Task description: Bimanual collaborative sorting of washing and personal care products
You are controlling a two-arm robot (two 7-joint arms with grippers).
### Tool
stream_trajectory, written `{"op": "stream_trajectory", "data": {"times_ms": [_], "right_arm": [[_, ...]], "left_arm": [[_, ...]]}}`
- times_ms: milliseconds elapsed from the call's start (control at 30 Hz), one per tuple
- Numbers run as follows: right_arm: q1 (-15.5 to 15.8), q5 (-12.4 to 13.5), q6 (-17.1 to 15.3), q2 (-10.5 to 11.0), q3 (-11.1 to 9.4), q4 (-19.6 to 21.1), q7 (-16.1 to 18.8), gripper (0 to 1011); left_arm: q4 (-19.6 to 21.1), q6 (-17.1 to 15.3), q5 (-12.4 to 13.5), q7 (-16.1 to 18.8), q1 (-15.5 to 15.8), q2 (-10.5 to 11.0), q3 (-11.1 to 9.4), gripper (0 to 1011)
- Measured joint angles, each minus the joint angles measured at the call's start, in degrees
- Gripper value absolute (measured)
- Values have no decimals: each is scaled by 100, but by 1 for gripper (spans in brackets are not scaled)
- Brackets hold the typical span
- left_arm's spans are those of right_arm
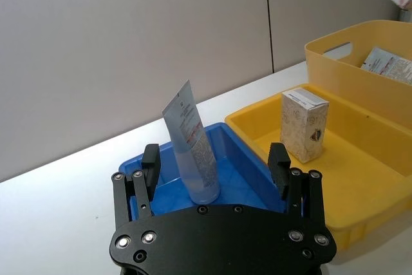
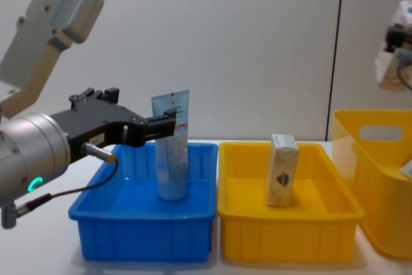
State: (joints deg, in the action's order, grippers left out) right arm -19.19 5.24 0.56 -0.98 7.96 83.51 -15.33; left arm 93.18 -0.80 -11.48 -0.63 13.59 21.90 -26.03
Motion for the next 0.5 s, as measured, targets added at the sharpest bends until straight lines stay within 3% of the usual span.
{"op": "stream_trajectory", "data": {"times_ms": [500], "right_arm": [[-124,-191,-1156,206,-416,130,-324,368]], "left_arm": [[0,0,0,0,0,0,0,1001]]}}
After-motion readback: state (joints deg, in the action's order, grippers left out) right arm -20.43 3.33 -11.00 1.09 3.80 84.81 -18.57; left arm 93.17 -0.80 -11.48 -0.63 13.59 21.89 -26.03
